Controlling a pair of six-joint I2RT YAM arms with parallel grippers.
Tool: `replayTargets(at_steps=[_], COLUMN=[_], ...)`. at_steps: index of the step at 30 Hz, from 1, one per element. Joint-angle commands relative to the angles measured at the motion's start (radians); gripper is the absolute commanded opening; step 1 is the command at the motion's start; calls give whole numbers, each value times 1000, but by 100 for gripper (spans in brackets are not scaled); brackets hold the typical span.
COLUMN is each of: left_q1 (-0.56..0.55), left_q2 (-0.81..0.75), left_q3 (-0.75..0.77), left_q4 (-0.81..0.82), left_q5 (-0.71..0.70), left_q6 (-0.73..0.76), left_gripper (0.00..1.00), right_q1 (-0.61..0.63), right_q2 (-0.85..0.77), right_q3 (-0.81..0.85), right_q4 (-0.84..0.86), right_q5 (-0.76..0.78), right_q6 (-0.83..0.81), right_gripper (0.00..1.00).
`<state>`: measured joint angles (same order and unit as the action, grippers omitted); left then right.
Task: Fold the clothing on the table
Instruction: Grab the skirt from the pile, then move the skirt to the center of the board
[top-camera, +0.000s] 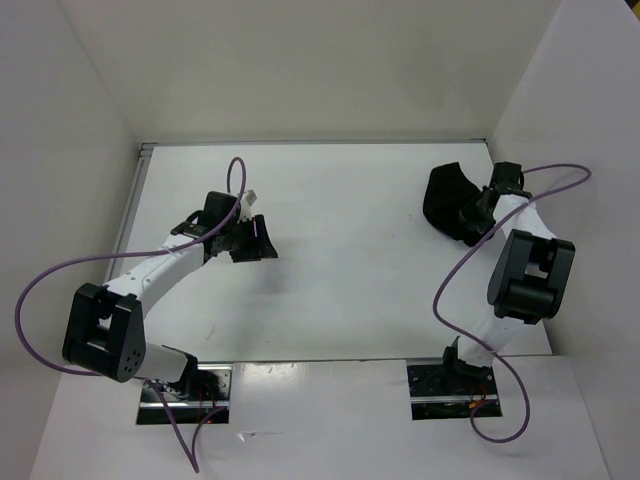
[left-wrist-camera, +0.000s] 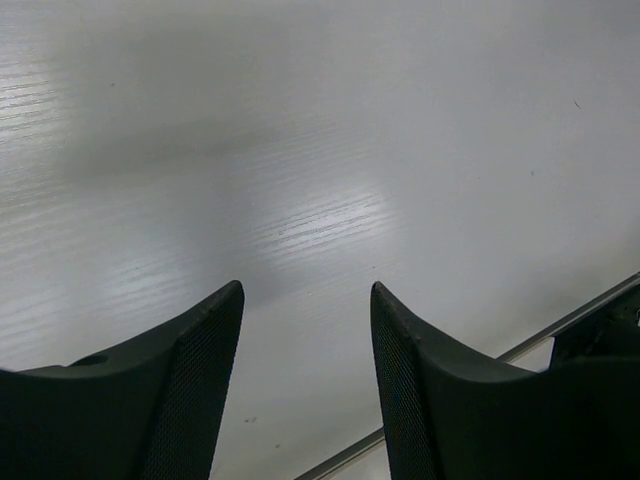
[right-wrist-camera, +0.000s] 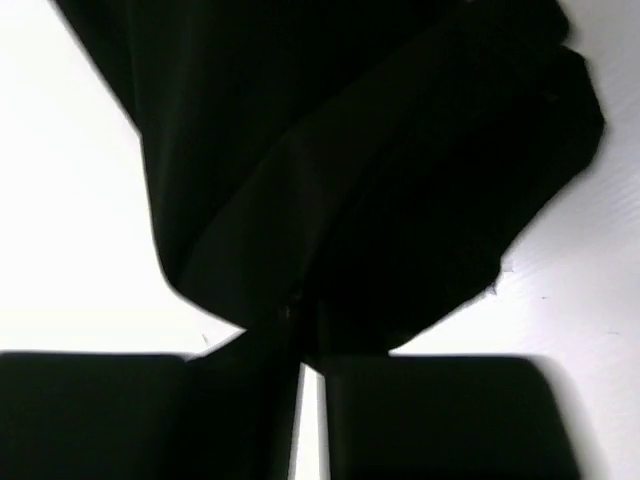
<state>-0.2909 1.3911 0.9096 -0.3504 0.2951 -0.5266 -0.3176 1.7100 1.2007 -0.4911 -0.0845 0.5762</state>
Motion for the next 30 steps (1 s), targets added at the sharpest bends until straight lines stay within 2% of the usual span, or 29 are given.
replayTargets(at_steps=[1,4,9,11,15,17,18,19,20,22,23,28,30], left_q1=[6,6,6,6,6,6,6,6,6,6,6,6,6], left_q2=[0,0,0,0,0,0,0,0,0,0,0,-9,-9], left_q3=[3,3,-6,-6,-6,-6,-6,-6,-6,-6,-6,-15,-15], left_q4=[11,11,11,11,11,11,11,11,11,11,11,11,11], left_q5=[26,26,-16,-30,-30,-19,-19,-19,-19,-19,-19,-19,-10], left_q6=[11,11,2,2,2,2,2,2,2,-7,-7,-7,-7], left_gripper=[61,61,61,61,61,61,61,61,61,61,61,61,61], right_q1=[58,124,283,294,295,295,295,295,295,285,285,285,285], right_q2=[-19,-123,-318,-406,-461,-451,-451,-438,-417,-388,-369,-328,-354], right_q3=[11,46,247,287,296,232,208,157,139,111,111,120,120], right_q4=[43,30,-69,-69,-79,-79,-79,-79,-79,-105,-150,-240,-241], right_q5=[9,-59,-162,-187,-187,-155,-138,-121,-94,1,35,199,200], right_q6=[-25,-68,-121,-87,-44,-26,-13,-13,13,13,13,-3,-3], right_gripper=[3,0,0,0,0,0,5,14,17,38,45,45,45])
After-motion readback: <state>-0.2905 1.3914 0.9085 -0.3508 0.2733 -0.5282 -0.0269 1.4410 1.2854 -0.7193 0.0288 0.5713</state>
